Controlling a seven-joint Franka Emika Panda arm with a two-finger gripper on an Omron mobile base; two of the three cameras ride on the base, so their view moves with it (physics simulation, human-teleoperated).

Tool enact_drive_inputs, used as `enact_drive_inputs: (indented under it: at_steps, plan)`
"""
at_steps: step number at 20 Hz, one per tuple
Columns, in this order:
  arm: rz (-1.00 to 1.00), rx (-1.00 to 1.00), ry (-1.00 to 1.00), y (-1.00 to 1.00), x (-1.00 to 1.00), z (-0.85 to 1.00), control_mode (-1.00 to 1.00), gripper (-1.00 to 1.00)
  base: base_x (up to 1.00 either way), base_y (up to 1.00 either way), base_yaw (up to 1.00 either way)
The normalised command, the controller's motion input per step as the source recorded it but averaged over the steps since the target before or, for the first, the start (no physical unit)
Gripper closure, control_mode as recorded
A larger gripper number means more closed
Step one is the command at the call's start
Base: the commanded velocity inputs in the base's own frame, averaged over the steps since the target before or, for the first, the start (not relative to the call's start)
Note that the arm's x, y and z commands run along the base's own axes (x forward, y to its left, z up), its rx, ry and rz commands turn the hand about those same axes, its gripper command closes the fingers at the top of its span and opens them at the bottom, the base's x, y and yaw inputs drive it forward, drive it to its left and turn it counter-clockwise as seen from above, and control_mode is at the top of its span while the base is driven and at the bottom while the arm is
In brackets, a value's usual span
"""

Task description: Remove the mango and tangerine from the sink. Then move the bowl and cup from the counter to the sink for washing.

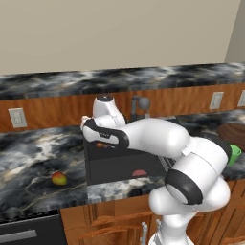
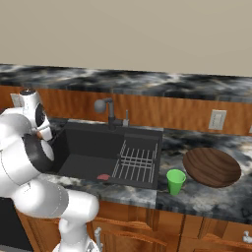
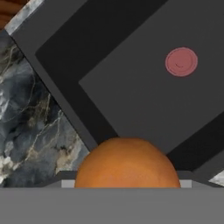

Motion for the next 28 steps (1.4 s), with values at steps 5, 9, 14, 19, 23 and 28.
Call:
enact_drive_inputs:
  at_steps: [5,9,14,19,23,28]
  plan:
    - [0.00,0.03,0.02,0.38,0.00,-0.02,-1.00,1.00,0.00,0.00,0.00]
    - [0.00,0.03,0.00,0.36,0.00,-0.07,-1.00,1.00,0.00,0.00,0.00]
    - [0.00,0.03,0.00,0.36,0.00,-0.07,-1.00,1.00,0.00,0.00,0.00]
    - [0.00,0.04,0.00,0.34,-0.03,-0.05,-1.00,1.00,0.00,0.00,0.00]
    - [0.00,0.01,0.00,0.31,-0.04,-0.07,-1.00,1.00,0.00,0.00,0.00]
    - [0.00,0.00,0.00,0.25,0.00,-0.14,-1.00,1.00,0.00,0.00,0.00]
